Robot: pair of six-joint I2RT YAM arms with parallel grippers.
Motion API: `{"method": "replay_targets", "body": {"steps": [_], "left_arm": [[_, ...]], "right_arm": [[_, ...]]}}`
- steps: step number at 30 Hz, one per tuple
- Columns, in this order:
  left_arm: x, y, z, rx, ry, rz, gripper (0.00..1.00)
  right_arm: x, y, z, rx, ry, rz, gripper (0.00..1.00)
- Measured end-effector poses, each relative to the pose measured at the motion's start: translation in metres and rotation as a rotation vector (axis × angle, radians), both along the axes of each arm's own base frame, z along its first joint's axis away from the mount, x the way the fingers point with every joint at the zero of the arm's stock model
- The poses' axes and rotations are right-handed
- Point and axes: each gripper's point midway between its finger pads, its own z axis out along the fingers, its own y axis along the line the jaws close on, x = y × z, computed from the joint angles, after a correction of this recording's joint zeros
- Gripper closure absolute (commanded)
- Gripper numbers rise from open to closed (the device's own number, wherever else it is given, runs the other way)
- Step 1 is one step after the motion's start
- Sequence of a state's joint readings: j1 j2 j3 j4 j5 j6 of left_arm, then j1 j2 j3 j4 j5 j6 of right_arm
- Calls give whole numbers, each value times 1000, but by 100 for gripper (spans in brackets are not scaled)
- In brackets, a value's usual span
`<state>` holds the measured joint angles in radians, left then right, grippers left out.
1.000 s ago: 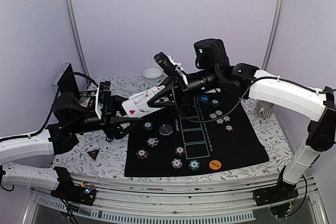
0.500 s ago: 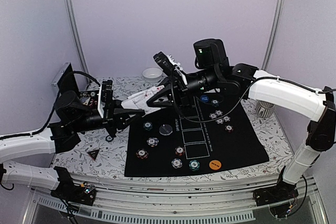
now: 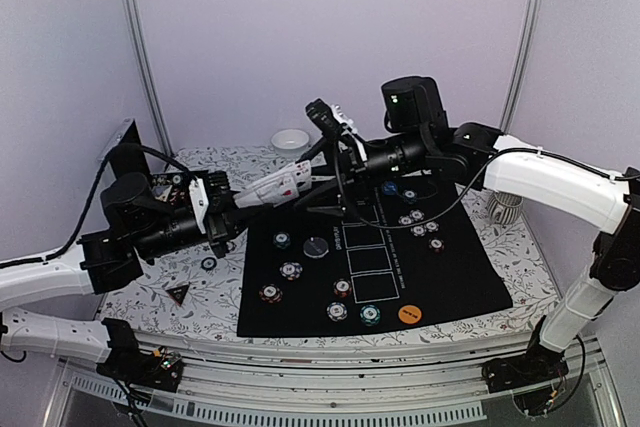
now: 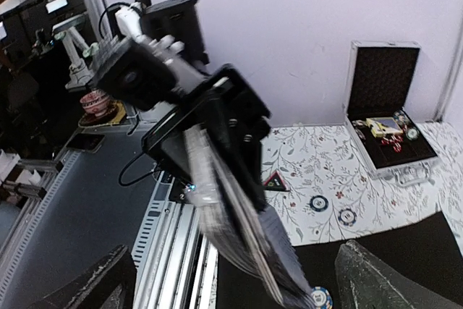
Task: Distribute texas hold em gaming equipment
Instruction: Adjust the poker card.
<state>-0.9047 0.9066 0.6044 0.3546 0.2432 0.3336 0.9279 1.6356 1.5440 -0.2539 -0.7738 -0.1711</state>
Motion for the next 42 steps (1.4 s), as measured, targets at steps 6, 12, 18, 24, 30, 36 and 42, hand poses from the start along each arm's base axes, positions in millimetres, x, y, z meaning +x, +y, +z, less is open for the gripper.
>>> {"method": "replay_targets", "body": {"steps": [6, 12, 18, 24, 30, 36, 42], "left_arm": [[-10, -2, -23, 270, -346, 103, 100], [-8, -1, -28, 469, -763, 243, 100], [5, -7, -47, 674, -985, 321, 100], [11, -2, -37, 723, -1076, 390, 100], [10, -3, -35, 740, -1109, 404, 100], [12, -4, -40, 763, -1115, 403, 100], [13, -4, -43, 775, -1118, 402, 100]], "right_arm": [[44, -47, 29, 34, 71, -173, 1], [61, -50, 24, -15, 296, -340, 1], [76, -31, -9, -89, 551, -399, 1], [73, -15, -57, -210, 690, -395, 6], [51, 6, -70, -261, 755, -267, 31], [26, 19, -74, -293, 795, -142, 57], [18, 19, -69, -287, 809, -87, 78]]}}
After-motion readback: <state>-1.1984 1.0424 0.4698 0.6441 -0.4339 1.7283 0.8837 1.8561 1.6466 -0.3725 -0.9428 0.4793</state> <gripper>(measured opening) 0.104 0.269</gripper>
